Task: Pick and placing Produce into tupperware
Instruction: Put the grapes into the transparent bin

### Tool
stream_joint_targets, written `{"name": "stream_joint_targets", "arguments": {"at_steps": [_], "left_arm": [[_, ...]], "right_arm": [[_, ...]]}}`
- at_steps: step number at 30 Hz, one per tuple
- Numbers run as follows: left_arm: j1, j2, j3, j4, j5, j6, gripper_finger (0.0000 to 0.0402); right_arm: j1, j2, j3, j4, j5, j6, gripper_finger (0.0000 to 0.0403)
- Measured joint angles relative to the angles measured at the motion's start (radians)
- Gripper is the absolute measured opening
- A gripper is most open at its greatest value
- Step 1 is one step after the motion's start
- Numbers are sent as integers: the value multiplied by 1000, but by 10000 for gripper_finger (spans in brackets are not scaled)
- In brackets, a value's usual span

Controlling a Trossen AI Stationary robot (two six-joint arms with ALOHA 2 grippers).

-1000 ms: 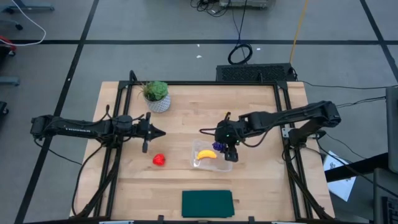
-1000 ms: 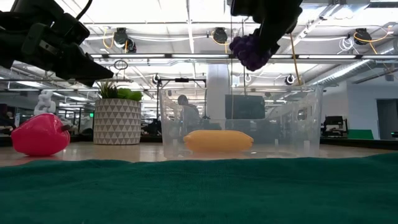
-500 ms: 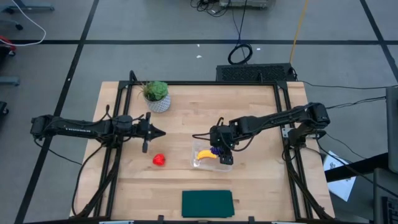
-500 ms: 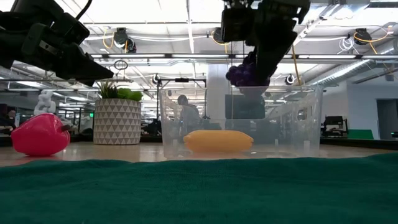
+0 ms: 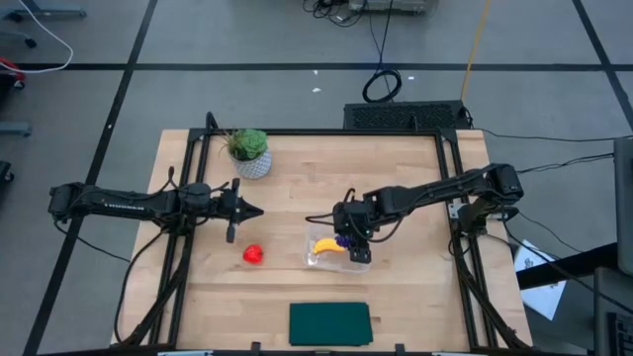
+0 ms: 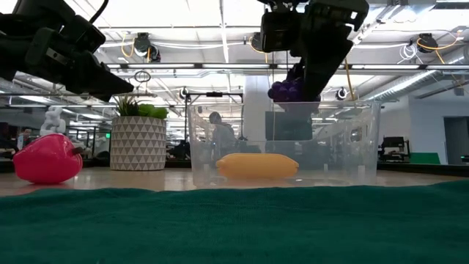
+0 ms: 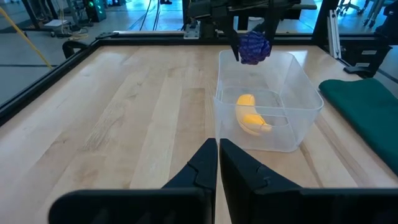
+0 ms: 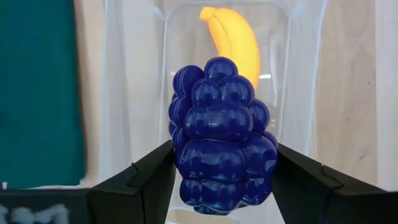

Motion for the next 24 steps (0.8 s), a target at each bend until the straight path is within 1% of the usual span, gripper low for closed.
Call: {"name": "stream_joint_targets", "arguments": {"at_steps": [5, 9, 13, 17, 21, 24], "left_arm": [[0, 0, 0, 0, 0, 0, 24], [0, 0, 0, 0, 0, 0, 24], [0, 0, 0, 0, 0, 0, 24], [0, 0, 0, 0, 0, -1, 24], [0, 0, 0, -1, 0, -1, 24], [0, 0, 0, -1, 0, -1, 24]], "right_arm": [[0, 0, 0, 2, 2, 38, 221], [0, 0, 0, 24, -1, 44, 221], [9, 1, 0, 9, 4, 51, 221], [25, 9, -1, 3, 52, 52, 221], [35, 20, -1, 2, 57, 52, 221], [42, 31, -2, 5, 85, 52, 221]]}}
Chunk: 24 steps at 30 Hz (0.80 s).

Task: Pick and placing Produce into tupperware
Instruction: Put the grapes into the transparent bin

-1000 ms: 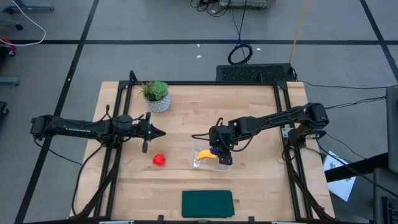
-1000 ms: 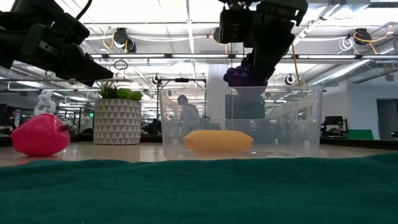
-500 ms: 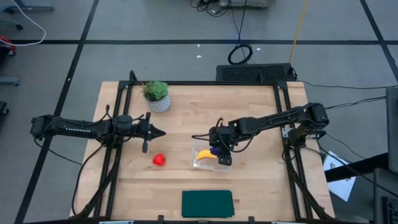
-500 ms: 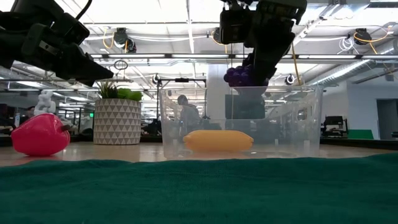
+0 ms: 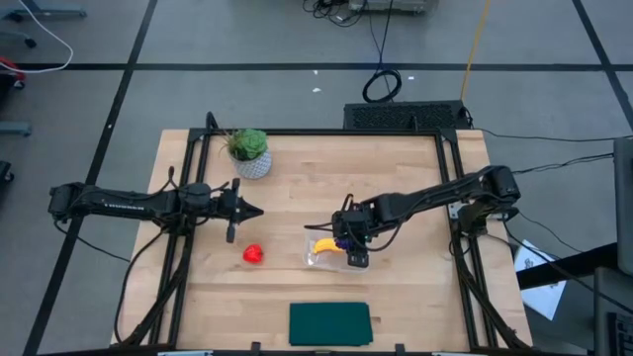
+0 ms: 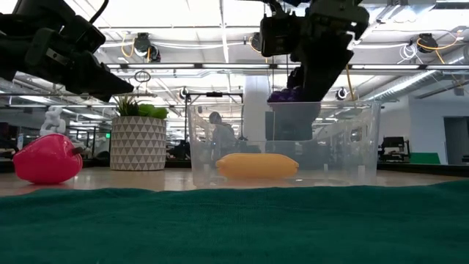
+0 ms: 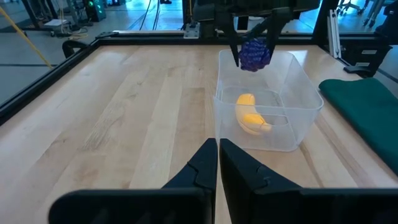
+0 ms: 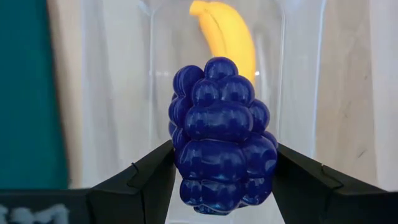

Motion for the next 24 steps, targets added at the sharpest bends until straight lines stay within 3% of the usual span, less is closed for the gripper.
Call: {"name": "stream_joint_targets", "arguments": {"at_steps": [24], "left_arm": [[0, 0, 0, -5, 0, 0, 24]], "right_arm": [[12, 34, -45, 0, 16, 30, 221]]}}
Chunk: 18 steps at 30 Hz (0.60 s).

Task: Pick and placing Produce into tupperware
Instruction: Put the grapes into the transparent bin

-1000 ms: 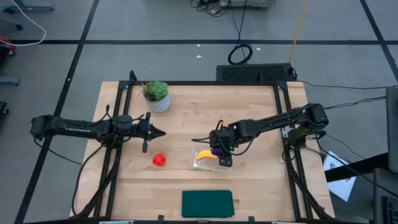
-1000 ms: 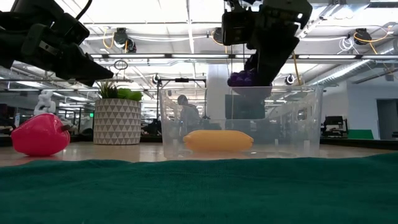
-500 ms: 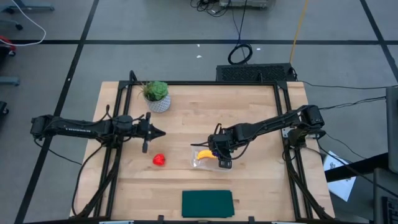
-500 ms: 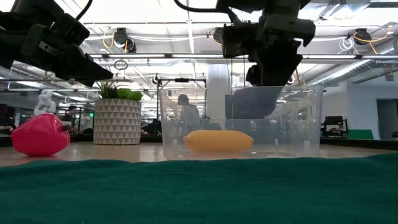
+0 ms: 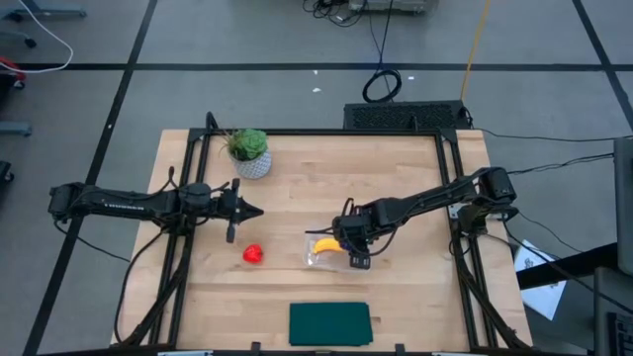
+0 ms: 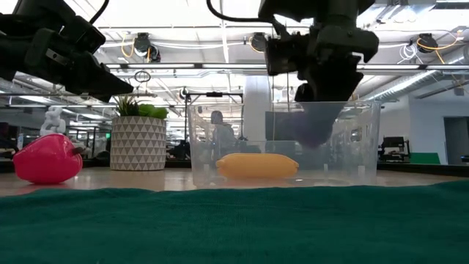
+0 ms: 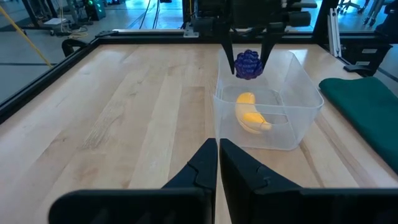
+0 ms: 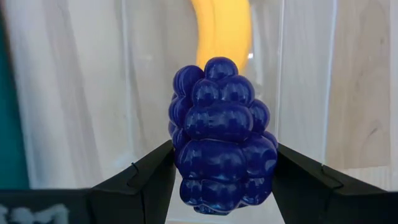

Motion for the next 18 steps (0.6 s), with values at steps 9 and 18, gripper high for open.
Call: {"name": "stream_joint_targets", "arguments": {"at_steps": [9, 18], "left_arm": [[0, 0, 0, 0, 0, 0, 24], [0, 0, 0, 0, 0, 0, 24]], "right_arm": [[2, 0, -19, 4, -3, -36, 221], [2, 0, -19, 31, -53, -130, 221]]}}
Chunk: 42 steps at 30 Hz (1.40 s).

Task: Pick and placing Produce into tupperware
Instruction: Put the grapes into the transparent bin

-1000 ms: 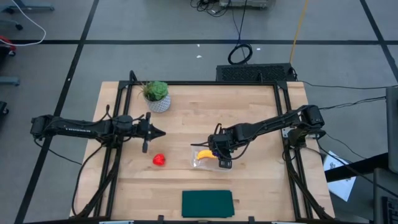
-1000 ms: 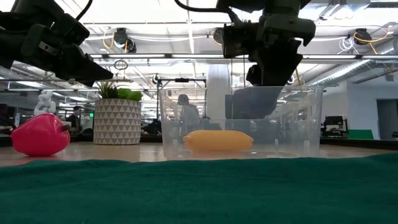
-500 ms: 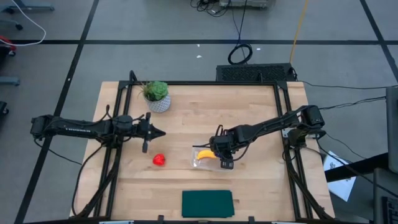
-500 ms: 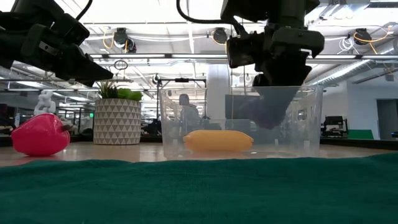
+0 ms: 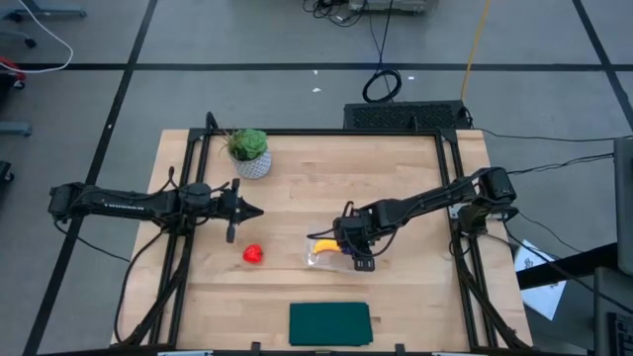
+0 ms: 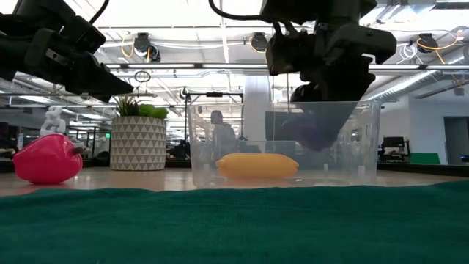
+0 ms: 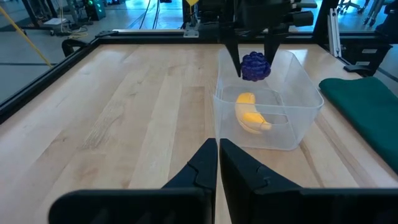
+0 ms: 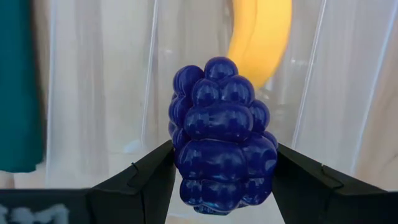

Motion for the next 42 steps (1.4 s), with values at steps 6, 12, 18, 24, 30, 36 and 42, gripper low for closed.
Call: {"name": "stream_joint_targets", "arguments": {"at_steps": [6, 12, 18, 24, 30, 36, 42], "left_arm": [[0, 0, 0, 0, 0, 0, 24], [0, 0, 0, 0, 0, 0, 24], [0, 0, 0, 0, 0, 0, 24], [0, 0, 0, 0, 0, 0, 24], [0, 0, 0, 0, 0, 0, 24], [0, 0, 0, 0, 0, 0, 24], [0, 0, 0, 0, 0, 7, 24]], "right_arm": [[8, 0, 0, 15, 2, -67, 221], [22, 0, -7, 38, 9, -142, 221], [31, 0, -47, 90, 36, -196, 221], [31, 0, -74, 113, 56, -190, 221], [28, 0, -75, 154, 54, -163, 221], [6, 0, -75, 162, 51, -79, 221], [9, 0, -75, 144, 32, -11, 221]]}}
